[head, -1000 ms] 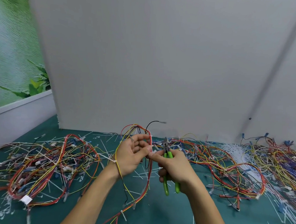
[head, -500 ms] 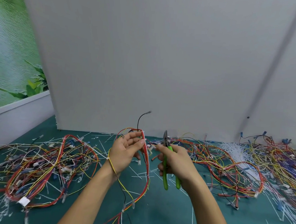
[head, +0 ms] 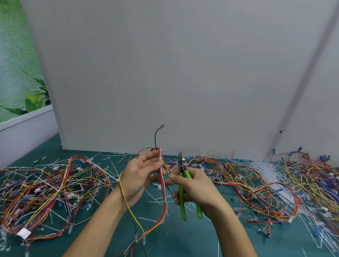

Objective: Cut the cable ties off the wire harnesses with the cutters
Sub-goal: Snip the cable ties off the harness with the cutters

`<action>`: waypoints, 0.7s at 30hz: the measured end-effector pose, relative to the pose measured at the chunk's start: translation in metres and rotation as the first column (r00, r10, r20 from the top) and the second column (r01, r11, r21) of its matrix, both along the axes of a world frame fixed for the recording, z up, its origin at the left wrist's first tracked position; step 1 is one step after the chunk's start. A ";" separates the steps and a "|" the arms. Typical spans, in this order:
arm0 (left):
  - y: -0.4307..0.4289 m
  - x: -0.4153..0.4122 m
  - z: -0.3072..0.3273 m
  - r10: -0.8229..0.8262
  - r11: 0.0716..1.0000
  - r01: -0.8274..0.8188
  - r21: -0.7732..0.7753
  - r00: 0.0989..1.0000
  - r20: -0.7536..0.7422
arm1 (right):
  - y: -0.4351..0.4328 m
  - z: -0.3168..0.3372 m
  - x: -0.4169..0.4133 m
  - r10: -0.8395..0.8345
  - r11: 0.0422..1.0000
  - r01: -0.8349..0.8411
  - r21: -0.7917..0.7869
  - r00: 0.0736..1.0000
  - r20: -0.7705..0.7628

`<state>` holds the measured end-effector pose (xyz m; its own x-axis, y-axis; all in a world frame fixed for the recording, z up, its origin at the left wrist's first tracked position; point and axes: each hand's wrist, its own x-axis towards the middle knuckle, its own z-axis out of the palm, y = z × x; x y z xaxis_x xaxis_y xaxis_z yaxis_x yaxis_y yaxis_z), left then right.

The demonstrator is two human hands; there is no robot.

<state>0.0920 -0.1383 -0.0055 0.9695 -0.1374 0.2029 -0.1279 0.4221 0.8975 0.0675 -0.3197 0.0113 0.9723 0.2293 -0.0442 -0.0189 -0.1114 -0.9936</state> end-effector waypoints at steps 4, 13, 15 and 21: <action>0.003 0.001 -0.001 -0.051 0.998 0.051 -0.027 0.999 -0.015 | -0.001 0.000 0.000 0.024 1.000 -0.024 0.016 1.000 -0.009; 0.003 0.001 0.001 -0.107 0.988 0.099 -0.116 0.992 -0.065 | -0.013 -0.004 0.000 0.195 0.972 -0.188 -0.142 0.980 0.032; 0.003 0.001 0.000 -0.117 0.986 0.108 -0.124 0.991 -0.071 | -0.013 -0.004 0.000 0.208 0.966 -0.197 -0.170 0.977 0.046; 0.002 0.002 -0.001 -0.067 0.994 0.060 -0.091 0.995 -0.073 | -0.015 -0.003 0.000 0.231 0.958 -0.221 -0.183 0.972 0.034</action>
